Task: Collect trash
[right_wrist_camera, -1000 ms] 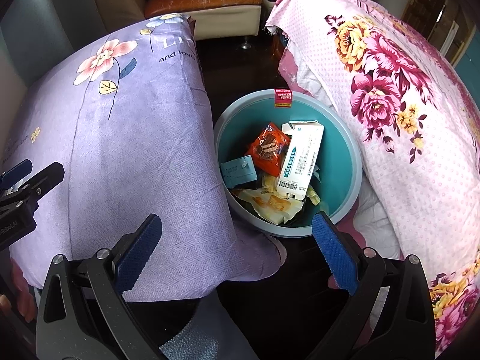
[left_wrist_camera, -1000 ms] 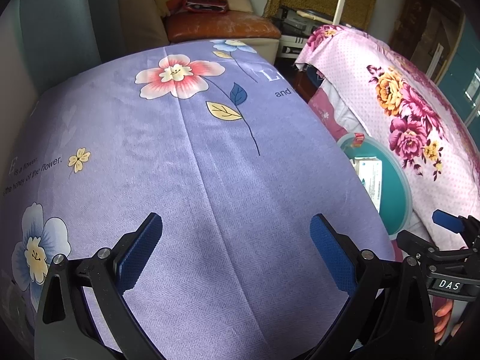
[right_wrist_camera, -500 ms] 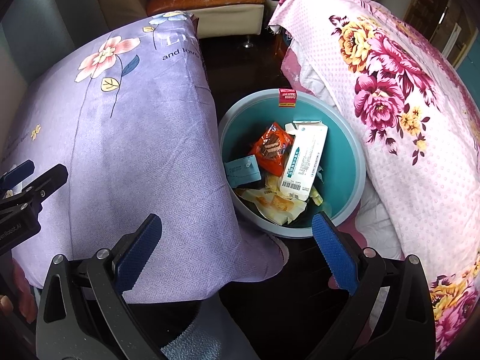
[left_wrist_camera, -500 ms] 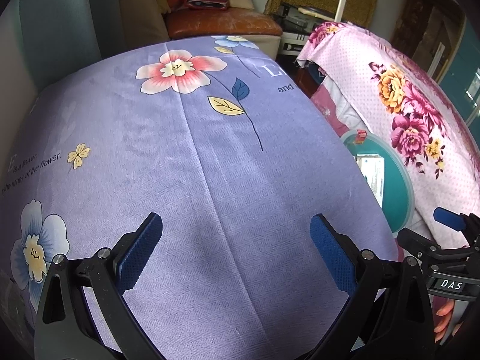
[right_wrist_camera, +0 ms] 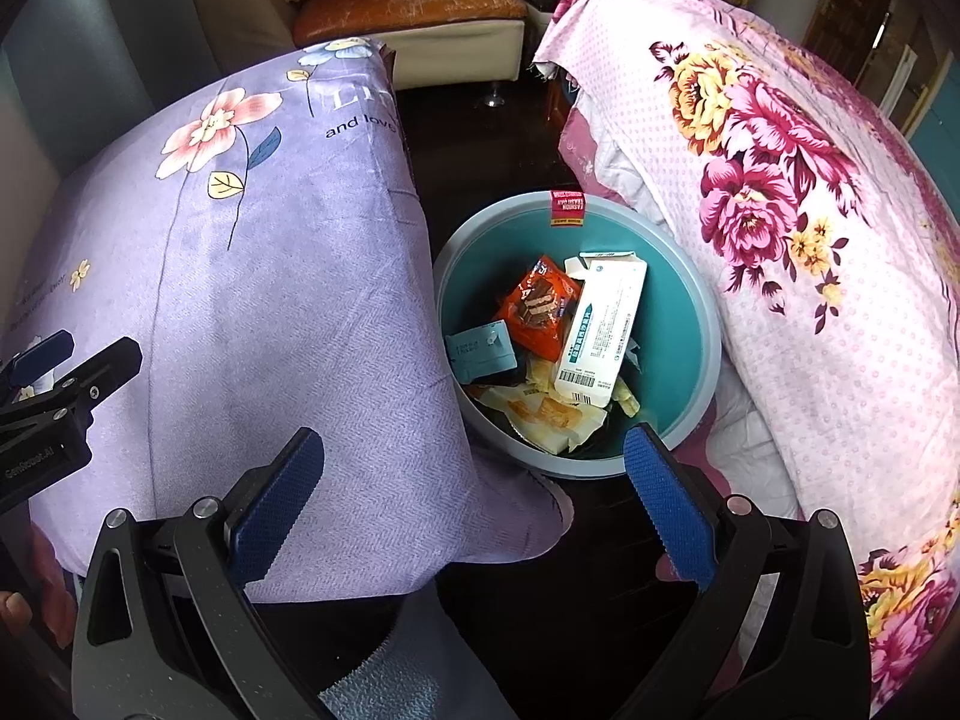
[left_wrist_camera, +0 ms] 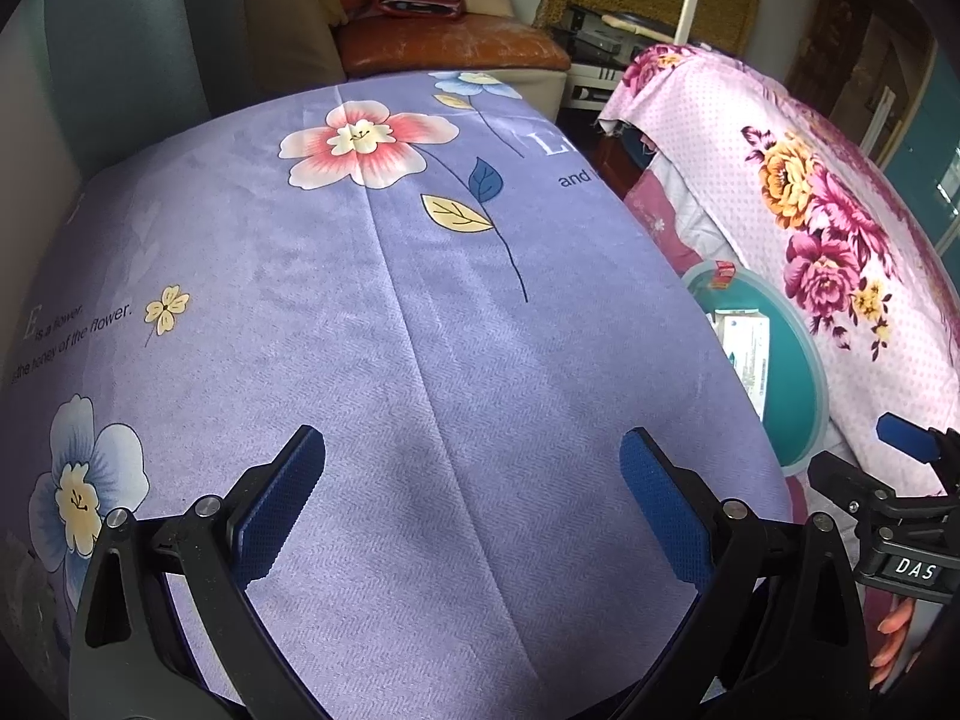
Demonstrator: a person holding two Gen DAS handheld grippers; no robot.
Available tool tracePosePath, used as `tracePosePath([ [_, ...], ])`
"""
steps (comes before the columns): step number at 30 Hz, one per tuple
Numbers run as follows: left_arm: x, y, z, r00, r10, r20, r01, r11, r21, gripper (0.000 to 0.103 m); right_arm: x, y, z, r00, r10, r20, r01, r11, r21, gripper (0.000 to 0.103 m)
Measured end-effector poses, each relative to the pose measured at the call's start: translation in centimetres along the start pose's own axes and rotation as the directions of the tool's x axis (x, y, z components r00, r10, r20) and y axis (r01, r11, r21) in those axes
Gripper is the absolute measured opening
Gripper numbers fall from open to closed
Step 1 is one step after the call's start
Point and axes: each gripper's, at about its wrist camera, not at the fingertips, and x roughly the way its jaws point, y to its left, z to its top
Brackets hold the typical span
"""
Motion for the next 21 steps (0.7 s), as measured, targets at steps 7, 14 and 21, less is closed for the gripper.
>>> tracePosePath([
  [7, -0.8, -0.3, 0.0, 1.0, 0.007, 0.012, -0.007, 1.0, 0.009, 0.099, -0.9, -0.3, 0.0, 1.0, -0.001, 0.019, 0.0, 1.0, 0.005, 0.096],
  [14, -1.3, -0.3, 0.1, 1.0, 0.015, 0.017, -0.015, 1.0, 0.008, 0.099, -1.6, -0.3, -0.1, 0.999, 0.0, 0.034, 0.0, 1.0, 0.005, 0.096],
  [21, -1.4, -0.2, 0.1, 1.0, 0.007, 0.014, -0.007, 1.0, 0.009, 0.099, -1.8, -0.2, -0.1, 0.999, 0.001, 0.038, -0.001, 1.0, 0.005, 0.096],
])
